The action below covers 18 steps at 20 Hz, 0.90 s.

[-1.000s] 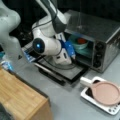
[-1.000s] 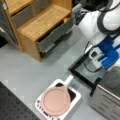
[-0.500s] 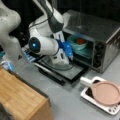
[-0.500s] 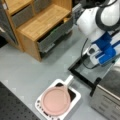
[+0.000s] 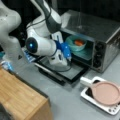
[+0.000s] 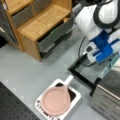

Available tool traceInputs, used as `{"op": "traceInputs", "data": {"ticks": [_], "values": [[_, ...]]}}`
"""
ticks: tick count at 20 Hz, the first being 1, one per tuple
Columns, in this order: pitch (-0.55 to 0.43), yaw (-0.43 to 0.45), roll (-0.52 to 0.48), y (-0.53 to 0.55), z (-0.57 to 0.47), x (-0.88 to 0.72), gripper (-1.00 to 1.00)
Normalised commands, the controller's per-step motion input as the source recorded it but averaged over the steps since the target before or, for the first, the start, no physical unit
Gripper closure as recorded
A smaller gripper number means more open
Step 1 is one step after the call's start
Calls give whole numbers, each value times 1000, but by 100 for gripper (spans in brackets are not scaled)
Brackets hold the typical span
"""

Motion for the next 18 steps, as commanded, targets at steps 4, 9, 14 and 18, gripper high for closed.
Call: {"op": "traceInputs", "data": {"ticks": [4,9,14,18], "values": [[-22,75,-134,-302,149,372,100],[-18,94,-141,-360,159,394,100],[-14,106,-158,-337,170,401,100],[4,120,-152,-327,186,390,100]]}}
